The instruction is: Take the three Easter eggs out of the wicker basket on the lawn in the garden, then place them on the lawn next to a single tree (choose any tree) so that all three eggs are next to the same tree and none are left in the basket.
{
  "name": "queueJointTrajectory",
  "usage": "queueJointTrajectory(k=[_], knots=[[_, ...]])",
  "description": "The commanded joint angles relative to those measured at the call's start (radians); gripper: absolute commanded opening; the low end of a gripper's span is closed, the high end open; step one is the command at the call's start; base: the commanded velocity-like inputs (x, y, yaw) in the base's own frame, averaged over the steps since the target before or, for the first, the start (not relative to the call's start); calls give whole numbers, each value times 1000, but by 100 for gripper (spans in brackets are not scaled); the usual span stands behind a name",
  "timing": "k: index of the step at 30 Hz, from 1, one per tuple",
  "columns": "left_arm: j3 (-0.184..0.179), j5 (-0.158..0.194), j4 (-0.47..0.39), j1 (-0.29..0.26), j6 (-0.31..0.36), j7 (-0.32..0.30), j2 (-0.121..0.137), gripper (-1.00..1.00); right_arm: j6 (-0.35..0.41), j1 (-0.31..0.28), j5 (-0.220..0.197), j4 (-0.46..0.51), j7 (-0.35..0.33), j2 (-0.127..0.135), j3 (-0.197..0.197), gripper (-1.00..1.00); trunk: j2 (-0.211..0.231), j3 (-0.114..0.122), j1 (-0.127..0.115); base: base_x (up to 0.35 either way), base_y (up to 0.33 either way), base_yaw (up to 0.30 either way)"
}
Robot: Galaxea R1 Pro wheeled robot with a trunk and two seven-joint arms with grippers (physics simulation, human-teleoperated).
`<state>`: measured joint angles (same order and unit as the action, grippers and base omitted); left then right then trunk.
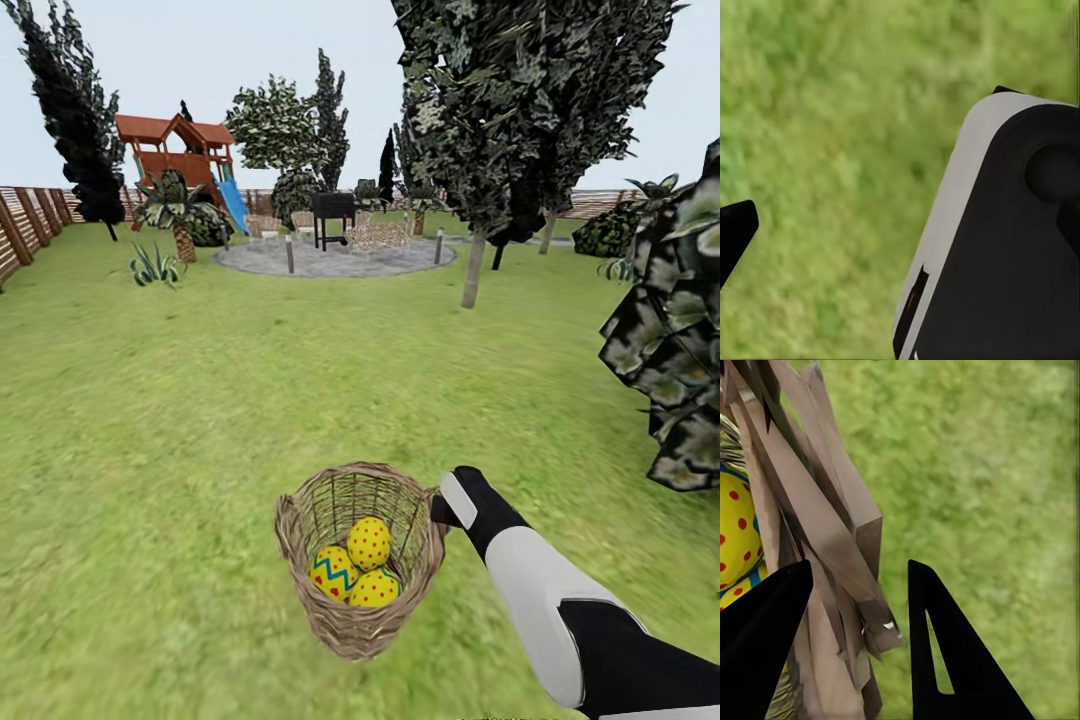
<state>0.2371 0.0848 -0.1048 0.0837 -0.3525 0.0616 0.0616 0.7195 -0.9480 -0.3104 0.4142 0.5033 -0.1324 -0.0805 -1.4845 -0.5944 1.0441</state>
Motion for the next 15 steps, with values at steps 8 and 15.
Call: queueJointTrajectory(k=[8,15], knots=[[-5,6,-1,1,0,-13,5,100,-3,-1,-16,2,9,-1,-5,-100,56,24,-31,11,0,-136],[-7,8,-1,1,3,-131,10,100,-3,-1,-16,2,8,-1,-5,-100,105,46,-57,0,0,-5]])
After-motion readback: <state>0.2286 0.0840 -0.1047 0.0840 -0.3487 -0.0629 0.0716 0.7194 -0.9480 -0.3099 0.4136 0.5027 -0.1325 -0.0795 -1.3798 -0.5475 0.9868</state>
